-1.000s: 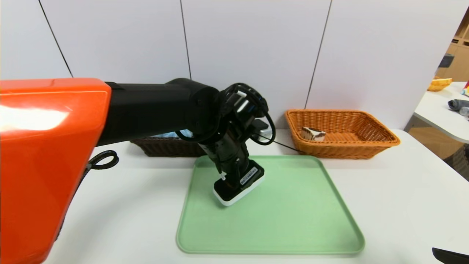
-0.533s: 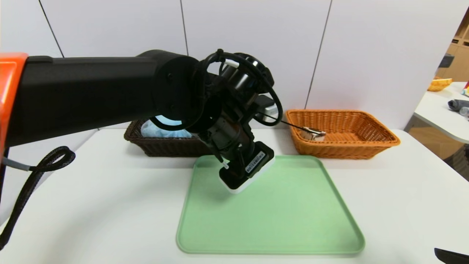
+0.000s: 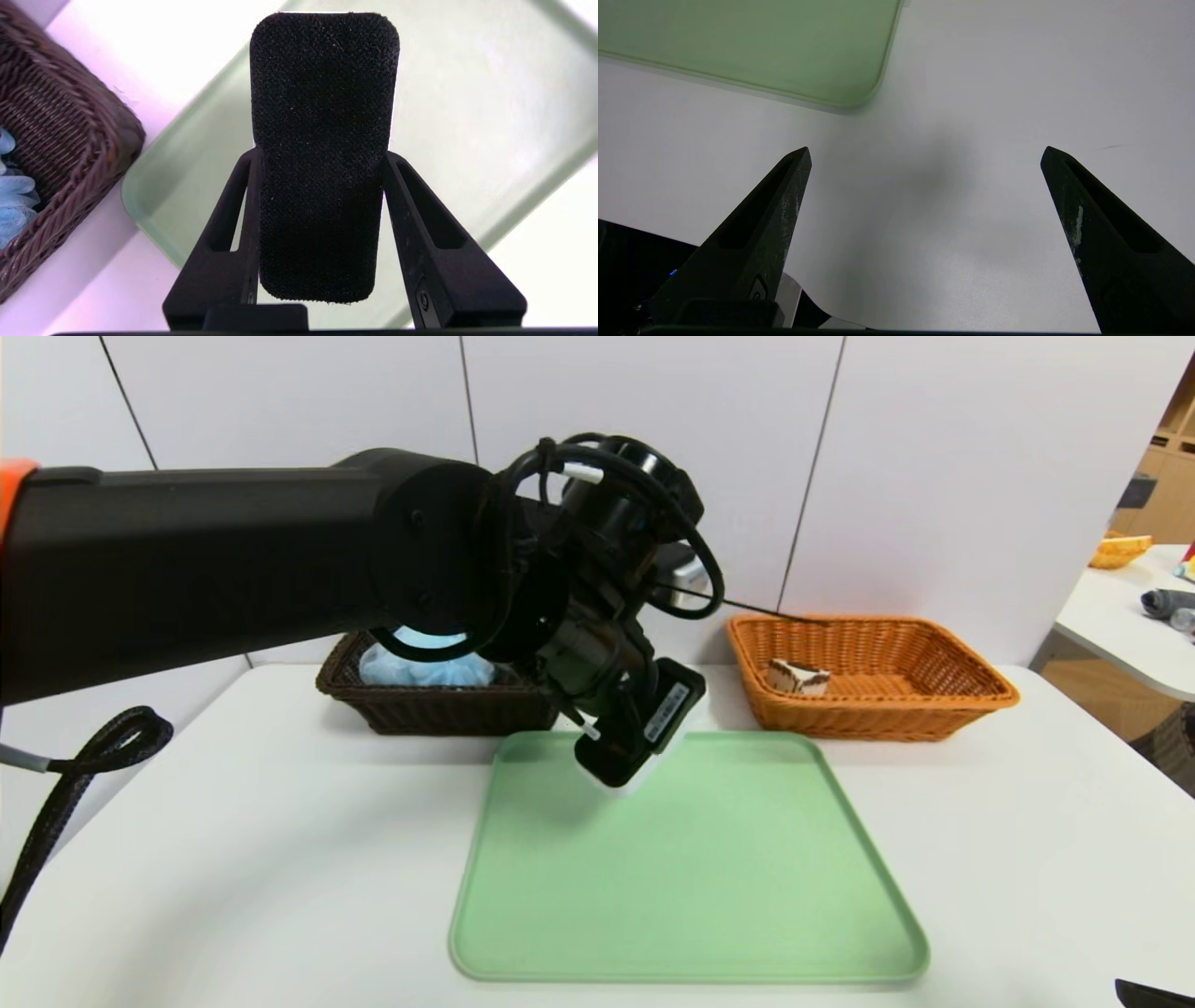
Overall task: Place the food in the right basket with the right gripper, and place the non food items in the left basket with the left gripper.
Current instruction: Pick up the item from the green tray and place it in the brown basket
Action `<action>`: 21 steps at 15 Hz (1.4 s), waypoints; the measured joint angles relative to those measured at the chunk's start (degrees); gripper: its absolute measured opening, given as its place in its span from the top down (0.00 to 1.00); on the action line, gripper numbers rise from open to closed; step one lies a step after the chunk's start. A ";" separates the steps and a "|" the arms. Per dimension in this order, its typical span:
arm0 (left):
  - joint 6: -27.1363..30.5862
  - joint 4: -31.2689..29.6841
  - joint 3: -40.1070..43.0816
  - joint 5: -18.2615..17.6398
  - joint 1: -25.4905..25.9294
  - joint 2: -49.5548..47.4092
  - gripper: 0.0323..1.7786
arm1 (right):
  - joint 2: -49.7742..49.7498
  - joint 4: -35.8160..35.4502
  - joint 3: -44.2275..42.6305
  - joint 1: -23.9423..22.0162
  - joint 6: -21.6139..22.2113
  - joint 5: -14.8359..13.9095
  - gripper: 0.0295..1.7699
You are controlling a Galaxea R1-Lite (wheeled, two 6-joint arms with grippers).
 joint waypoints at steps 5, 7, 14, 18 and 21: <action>-3.71 -8.61 -0.28 2.84 7.74 -0.41 0.54 | -0.43 -0.06 0.55 0.06 0.02 0.07 0.04; -3.63 -9.75 -0.28 3.34 12.18 -0.22 0.54 | -0.46 -0.04 0.71 0.09 -0.01 0.10 0.04; -3.77 -19.85 -0.28 5.73 21.61 2.89 0.54 | -1.60 0.05 2.45 0.09 -0.09 0.07 0.04; -3.93 -22.99 -0.22 6.40 22.87 4.96 0.54 | -2.11 -0.01 2.69 0.06 -0.06 0.07 0.04; -4.79 -24.81 -0.22 6.69 22.85 5.85 0.54 | -2.17 -0.01 2.72 0.09 -0.09 0.10 0.04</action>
